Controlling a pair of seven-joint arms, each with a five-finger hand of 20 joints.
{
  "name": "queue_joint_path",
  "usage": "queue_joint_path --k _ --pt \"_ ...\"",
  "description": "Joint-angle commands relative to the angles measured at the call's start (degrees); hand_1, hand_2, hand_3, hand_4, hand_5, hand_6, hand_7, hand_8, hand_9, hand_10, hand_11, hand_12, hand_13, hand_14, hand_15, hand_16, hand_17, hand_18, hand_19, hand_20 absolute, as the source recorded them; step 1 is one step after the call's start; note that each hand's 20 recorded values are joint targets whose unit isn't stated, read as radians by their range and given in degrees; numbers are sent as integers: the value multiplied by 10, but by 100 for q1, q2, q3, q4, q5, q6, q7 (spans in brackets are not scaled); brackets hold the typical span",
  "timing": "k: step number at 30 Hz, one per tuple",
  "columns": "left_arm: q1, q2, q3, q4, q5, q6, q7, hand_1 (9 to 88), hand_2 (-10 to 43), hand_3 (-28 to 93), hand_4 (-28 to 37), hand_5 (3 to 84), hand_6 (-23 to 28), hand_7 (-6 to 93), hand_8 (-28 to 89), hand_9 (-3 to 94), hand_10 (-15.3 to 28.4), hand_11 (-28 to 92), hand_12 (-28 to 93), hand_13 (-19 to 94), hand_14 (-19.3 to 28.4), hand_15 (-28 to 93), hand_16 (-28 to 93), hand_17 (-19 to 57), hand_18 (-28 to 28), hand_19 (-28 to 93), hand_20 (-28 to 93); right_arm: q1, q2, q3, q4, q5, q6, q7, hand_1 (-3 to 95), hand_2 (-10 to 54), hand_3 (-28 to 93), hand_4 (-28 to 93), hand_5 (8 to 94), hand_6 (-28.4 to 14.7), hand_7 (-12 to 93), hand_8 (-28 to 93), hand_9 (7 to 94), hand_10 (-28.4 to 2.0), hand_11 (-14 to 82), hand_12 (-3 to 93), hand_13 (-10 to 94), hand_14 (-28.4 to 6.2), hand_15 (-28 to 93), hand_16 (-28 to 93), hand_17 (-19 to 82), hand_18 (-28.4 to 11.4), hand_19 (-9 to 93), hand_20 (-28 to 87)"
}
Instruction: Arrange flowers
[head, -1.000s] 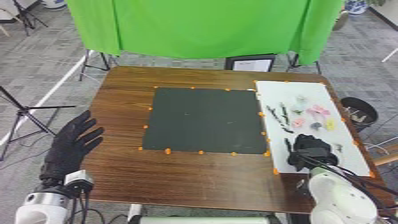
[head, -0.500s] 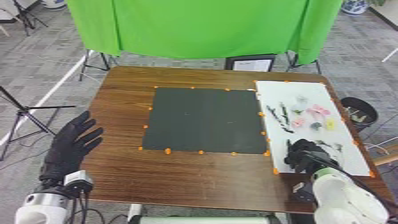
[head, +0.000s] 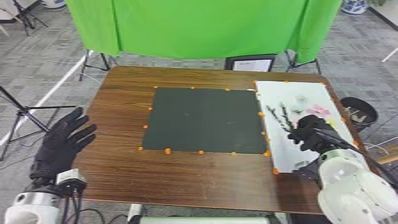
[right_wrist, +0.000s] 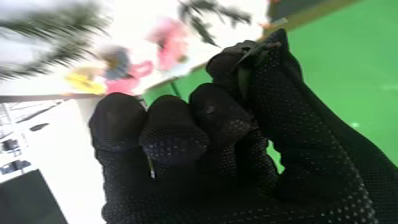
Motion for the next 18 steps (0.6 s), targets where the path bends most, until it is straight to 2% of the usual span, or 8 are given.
queue_joint_path --k 1,2,3,5,8,11,12,18 --pt "502 311 -527 -224 -165 -136 121 267 -65 681 -283 262 48 255 -130 230 115 222 186 204 161 333 -3 -81 231 443 80 1442 -47 -1034 192 147 90 -23 331 61 897 -145 534 -11 713 274 760 -60 640 681 733 -71 843 371 435 -187 932 642" --pt "580 365 -642 -227 -216 -174 134 265 -69 684 -283 262 48 255 -130 229 115 222 187 204 161 332 -2 -81 231 442 80 1671 -104 -1233 280 211 72 -17 331 60 897 -144 534 -11 712 274 760 -60 640 682 733 -71 843 372 436 -187 932 643" --pt "647 433 -755 -226 -246 -146 126 263 -70 685 -283 262 48 255 -130 229 115 222 187 203 161 331 -2 -81 231 441 80 1906 -168 -1443 390 234 53 -14 331 59 897 -143 535 -11 711 274 760 -61 638 682 734 -71 843 372 437 -187 932 645" --pt "757 525 -966 -233 -225 -63 36 263 -70 684 -283 261 47 254 -130 229 115 221 187 202 165 328 -2 -81 232 439 79 2326 -341 -1847 632 183 -9 3 333 55 896 -143 538 -10 709 274 760 -61 637 682 734 -71 842 373 440 -187 932 646" --pt "943 565 -1198 -313 -243 -7 109 264 -71 683 -283 261 47 255 -130 229 115 220 187 202 166 324 -2 -82 232 439 79 2902 -677 -2420 961 101 -103 40 333 52 896 -141 540 -10 706 275 763 -62 636 682 737 -71 841 373 442 -186 932 647" --pt "973 571 -1236 -336 -249 40 161 263 -71 683 -283 261 47 255 -129 228 115 220 189 201 163 320 2 -82 231 437 80 3309 -1079 -2909 1240 -49 -175 103 334 48 896 -138 544 -9 702 274 767 -60 633 682 741 -71 841 372 448 -188 932 649" --pt "977 573 -1215 -337 -262 54 201 263 -72 684 -282 261 46 255 -129 228 115 219 189 201 162 321 3 -82 231 437 81 3413 -1204 -3072 1343 -111 -155 81 335 46 896 -137 546 -9 700 273 768 -59 632 683 743 -70 840 372 451 -188 932 650" --pt "1019 540 -1096 -377 -255 120 242 264 -71 681 -282 261 46 255 -129 228 113 217 190 200 160 319 7 -83 230 434 83 3749 -2014 -3794 1891 -446 -444 50 335 38 896 -132 551 -7 694 279 775 -59 626 687 748 -71 839 373 460 -192 932 658"
